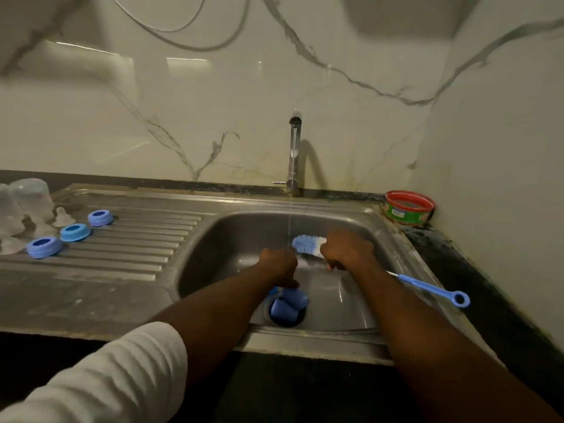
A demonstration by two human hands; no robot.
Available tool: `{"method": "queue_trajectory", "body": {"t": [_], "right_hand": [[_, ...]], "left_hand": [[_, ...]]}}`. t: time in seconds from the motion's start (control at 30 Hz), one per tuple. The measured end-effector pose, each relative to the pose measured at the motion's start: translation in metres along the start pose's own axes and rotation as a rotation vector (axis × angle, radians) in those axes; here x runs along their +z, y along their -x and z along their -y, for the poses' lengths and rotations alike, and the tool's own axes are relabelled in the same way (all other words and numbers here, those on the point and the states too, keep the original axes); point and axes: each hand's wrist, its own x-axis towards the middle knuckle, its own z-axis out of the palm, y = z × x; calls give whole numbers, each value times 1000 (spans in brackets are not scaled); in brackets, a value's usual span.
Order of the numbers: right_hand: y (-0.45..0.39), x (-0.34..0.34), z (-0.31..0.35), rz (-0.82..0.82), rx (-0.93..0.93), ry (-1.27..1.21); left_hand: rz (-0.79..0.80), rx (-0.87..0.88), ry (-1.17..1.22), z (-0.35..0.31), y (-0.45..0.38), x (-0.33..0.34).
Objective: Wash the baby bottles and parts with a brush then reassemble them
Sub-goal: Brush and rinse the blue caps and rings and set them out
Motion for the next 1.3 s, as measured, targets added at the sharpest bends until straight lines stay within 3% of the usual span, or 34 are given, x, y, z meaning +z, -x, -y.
{"method": "queue_trajectory", "body": {"t": [0.13, 0.37, 0.47, 0.6, 0.93, 1.3], "right_hand": [[2, -3, -5, -56, 13, -14], [2, 3, -7, -133, 30, -57], [2, 1, -1, -158, 14, -42], [0, 1, -3, -192, 28, -61], [-1, 0, -4, -231, 42, -88], [4, 1, 0, -229, 3, -129]], "left_hand": [[-8, -7, 160, 1, -8, -1], [-399, -151, 640, 36, -14, -15], [-530, -126, 861, 42, -11, -16], [-696, -68, 956, 37, -12, -19], [-734, -53, 1107, 38, -14, -16], [-659, 22, 1145, 49, -14, -5]]}}
